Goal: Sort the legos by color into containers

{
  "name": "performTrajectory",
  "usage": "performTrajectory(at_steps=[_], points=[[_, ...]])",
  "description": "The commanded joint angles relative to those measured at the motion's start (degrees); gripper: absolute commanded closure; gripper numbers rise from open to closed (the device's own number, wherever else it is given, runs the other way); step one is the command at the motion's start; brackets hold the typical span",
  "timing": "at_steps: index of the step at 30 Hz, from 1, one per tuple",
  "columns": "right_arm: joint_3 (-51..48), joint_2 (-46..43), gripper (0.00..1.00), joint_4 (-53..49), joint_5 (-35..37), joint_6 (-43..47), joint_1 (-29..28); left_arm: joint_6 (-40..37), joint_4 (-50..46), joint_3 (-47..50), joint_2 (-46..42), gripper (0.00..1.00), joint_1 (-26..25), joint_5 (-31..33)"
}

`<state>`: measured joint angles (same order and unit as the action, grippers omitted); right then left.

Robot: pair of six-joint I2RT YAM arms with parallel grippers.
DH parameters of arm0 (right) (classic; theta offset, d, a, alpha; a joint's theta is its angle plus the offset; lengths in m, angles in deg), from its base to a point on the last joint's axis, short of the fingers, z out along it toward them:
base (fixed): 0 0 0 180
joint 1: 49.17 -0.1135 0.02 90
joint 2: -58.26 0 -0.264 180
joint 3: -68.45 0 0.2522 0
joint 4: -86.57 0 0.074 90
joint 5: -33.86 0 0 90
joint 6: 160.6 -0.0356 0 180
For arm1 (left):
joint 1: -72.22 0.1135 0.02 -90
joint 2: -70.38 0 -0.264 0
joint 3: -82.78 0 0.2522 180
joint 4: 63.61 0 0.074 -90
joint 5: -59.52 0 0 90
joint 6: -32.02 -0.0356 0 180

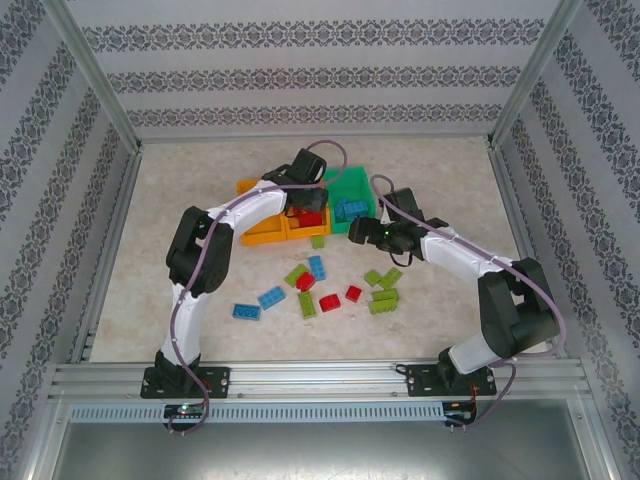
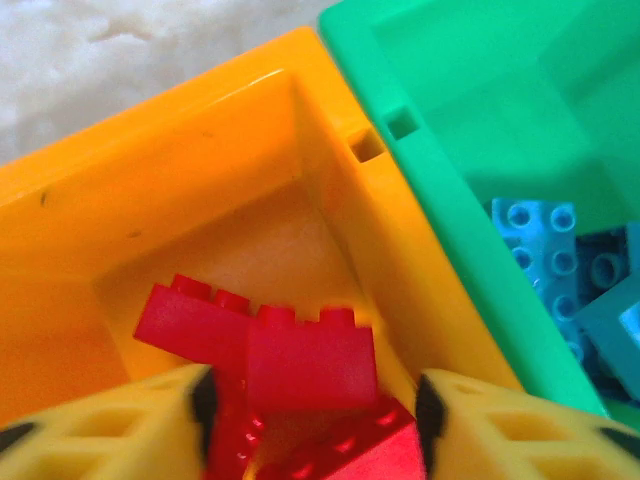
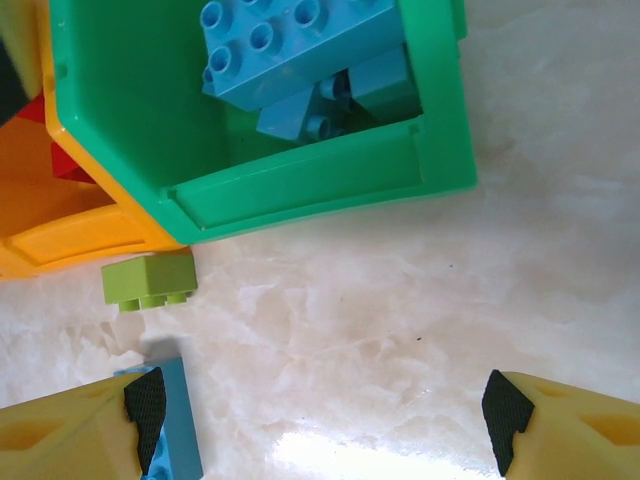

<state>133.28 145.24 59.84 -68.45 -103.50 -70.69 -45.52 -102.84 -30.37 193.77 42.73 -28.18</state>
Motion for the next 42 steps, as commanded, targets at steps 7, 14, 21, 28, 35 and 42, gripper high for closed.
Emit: performTrajectory(at_steps=[7,14,21,28,35,42], points=[[1.4,-0.1,0.14,0.6,5.5,5.7,-7.0,8.4,3.2,6.7,-7.2,0.07,0.3,-2.3],[1.8,0.6,0.19,0.4,6.0,4.7,-12.1,10.8,4.7,13.7,-15.9,0.0,0.3,-2.4],[5.6,4.2,0.2,-4.5,8.1,-1.5,-20.0,12.6,6.1,23.0,-22.6,0.0,1.5,-1.3],[6.0,7.9,0.2,-2.6,6.1,-12.9,-25.1,14.0,7.8,32.0,-28.8,0.01,4.2,0.1],[7.3,12.0,0.19,-1.5,3.9,-18.5,-26.9,14.1,9.4,38.7,-33.5,0.0,5.5,1.5],[9.9,14.6,0.2,-0.6,3.7,-21.1,-27.7,13.9,10.0,42.6,-36.5,0.01,5.9,1.7]])
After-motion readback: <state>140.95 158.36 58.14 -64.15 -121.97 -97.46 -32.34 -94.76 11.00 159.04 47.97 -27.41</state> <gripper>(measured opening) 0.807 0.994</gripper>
